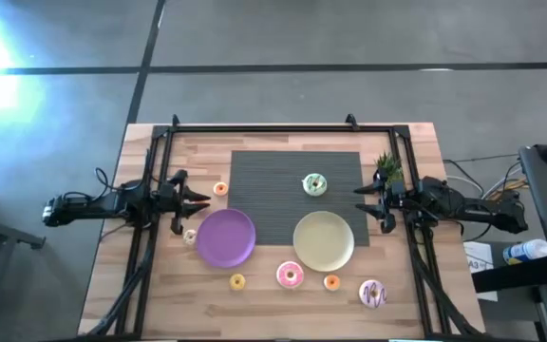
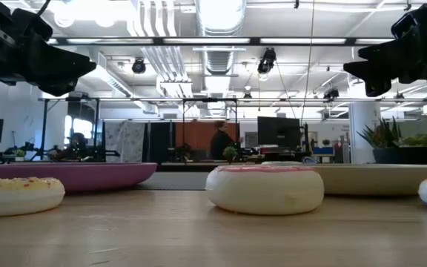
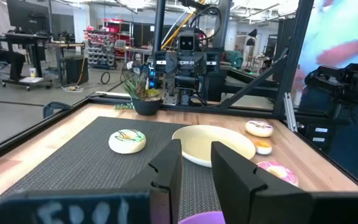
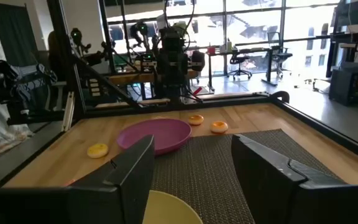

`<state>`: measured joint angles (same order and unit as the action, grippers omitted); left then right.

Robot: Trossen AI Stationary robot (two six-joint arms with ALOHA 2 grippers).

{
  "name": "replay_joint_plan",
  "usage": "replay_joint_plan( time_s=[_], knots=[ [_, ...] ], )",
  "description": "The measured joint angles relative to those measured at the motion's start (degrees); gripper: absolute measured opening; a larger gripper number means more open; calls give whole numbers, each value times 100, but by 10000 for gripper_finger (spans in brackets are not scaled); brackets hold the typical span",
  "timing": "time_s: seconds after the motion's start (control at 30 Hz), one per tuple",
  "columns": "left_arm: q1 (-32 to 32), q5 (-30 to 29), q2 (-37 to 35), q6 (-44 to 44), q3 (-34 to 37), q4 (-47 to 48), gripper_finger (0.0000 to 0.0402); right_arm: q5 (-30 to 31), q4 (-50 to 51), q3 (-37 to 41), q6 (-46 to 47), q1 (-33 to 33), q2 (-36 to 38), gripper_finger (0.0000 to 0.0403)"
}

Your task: Pick & Place donuts

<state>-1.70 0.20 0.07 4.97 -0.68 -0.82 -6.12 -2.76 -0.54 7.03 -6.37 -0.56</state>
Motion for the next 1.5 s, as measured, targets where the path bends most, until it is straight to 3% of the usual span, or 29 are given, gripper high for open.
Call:
replay_joint_plan(
  time_s=[0.7, 1.03, 1.17, 1.3, 1.5],
  knots=[
    [0, 0, 0, 0, -1, -1, 62, 0, -1, 0, 25, 2, 0, 206],
    [0, -1, -1, -2, -1, -2, 62, 54, -8, 0, 3858, 2, -1, 206],
    [-1, -1, 1, -2, -1, -2, 62, 709, -99, 0, 5141, 0, 1, 206],
    [0, -1, -1, 0, -1, -1, 62, 1307, -108, 0, 5753, 0, -78, 206],
    [-1, 1, 1, -2, -1, 0, 62, 1204, -130, -2, 5872, 12, -988, 206]
  ],
)
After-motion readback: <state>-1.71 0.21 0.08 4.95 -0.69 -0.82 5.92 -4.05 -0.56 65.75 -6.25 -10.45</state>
